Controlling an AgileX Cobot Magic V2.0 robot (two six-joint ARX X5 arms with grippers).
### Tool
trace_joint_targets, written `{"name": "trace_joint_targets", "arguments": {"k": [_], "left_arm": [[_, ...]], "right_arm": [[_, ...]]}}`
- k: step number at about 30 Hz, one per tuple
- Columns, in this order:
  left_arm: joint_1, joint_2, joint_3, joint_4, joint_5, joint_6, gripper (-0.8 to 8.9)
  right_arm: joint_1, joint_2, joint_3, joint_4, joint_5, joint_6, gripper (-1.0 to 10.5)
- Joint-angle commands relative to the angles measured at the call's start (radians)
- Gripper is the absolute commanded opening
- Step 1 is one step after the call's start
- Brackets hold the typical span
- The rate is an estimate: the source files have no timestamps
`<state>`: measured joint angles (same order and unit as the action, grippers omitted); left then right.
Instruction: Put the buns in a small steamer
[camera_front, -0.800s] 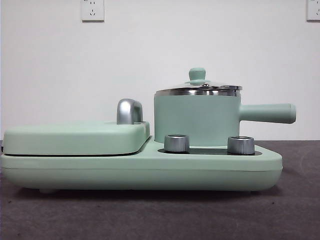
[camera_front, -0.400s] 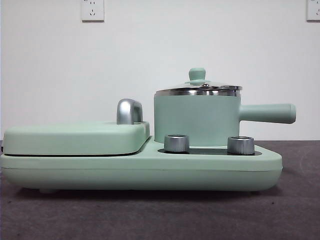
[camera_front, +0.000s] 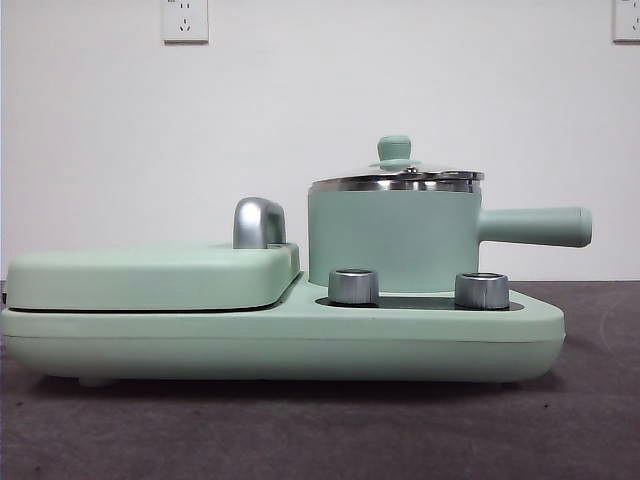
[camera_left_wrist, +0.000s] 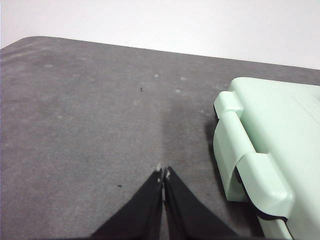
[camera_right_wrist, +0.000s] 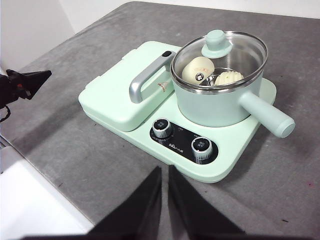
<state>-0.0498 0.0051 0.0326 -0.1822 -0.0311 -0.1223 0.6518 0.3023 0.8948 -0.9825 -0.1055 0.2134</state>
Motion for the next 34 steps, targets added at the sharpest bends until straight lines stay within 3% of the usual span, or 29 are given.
{"name": "trace_joint_targets", "arguments": {"k": [1,12,17,23,26,30,34], "left_arm": [[0.002,-0.002,-0.020,-0.005,-0.005,0.010,0.07],[0.002,-0.002,-0.020,-0.005,-0.005,0.010,0.07],[0.002,-0.002,-0.020,-0.005,-0.005,0.010,0.07],[0.002,-0.002,-0.020,-0.005,-0.005,0.010,0.07],[0.002,-0.002,-0.020,-0.005,-0.005,0.010,0.07],[0.002,-0.002,-0.020,-0.005,-0.005,0.010,0.07],[0.002,-0.002,-0.020,-0.005,-0.005,0.010,0.07]], "right_arm": [[0.007,0.002,0.010,0.011,0.001,-0.008,0.2],[-0.003,-0.002,0.007,0.014,0.007,-0.009,0.2],[-0.198,-0.011,-0.033,0.066,-0.015,-0.018,0.2],[-0.502,-0.066,-0.276,0.381,0.079,-0.058,0.2],[-0.594,-0.114,-0.439,0.569,0.100,-0.093,0.2],[-0.629,-0.163,-0.635,0.790,0.116,-0.134,0.2],[-0.625,-0.210,-0.763,0.887,0.154,-0.169,0.2]]}}
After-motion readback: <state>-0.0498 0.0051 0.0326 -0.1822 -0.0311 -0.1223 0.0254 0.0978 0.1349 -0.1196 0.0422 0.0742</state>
